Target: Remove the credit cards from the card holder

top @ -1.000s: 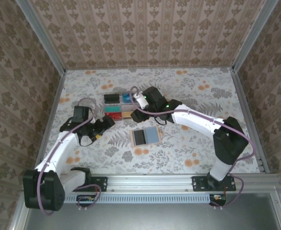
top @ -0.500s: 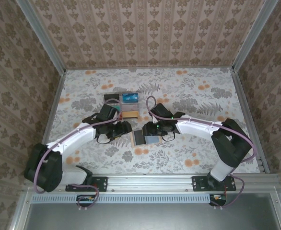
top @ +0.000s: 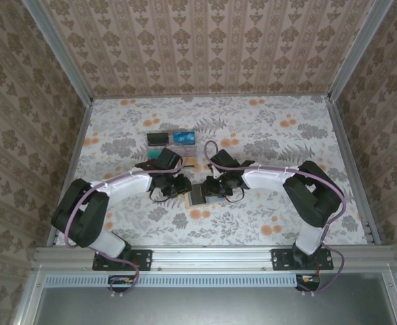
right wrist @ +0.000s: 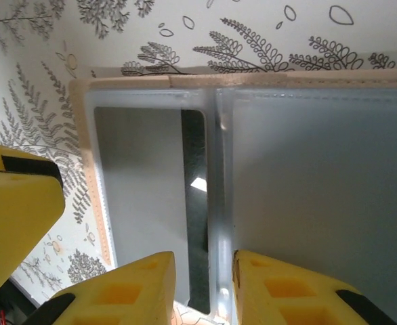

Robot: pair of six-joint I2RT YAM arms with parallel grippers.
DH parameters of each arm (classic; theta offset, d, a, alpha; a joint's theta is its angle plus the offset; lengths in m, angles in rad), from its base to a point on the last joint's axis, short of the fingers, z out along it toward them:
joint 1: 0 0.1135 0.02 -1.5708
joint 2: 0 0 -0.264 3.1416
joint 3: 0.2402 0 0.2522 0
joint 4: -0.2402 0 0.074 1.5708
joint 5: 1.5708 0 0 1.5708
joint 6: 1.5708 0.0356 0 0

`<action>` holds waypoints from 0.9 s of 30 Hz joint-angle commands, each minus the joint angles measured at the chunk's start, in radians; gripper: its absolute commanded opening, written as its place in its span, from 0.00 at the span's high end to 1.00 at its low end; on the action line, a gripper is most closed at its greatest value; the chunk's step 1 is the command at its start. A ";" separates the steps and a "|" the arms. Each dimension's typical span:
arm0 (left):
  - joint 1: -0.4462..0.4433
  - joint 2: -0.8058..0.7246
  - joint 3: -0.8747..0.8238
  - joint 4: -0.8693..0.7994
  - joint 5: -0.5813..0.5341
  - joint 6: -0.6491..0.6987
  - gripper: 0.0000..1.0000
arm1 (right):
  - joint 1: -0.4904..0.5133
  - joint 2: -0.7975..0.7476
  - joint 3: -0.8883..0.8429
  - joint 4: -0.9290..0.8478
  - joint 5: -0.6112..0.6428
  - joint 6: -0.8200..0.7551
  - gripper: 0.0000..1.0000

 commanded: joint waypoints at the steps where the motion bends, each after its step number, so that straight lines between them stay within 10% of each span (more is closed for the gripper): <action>1: -0.006 0.027 0.015 0.035 0.007 -0.007 0.76 | -0.017 0.022 0.031 0.020 -0.038 0.001 0.72; 27: -0.012 0.098 -0.071 0.110 0.045 -0.020 0.83 | -0.040 0.107 0.035 0.082 -0.168 -0.039 0.76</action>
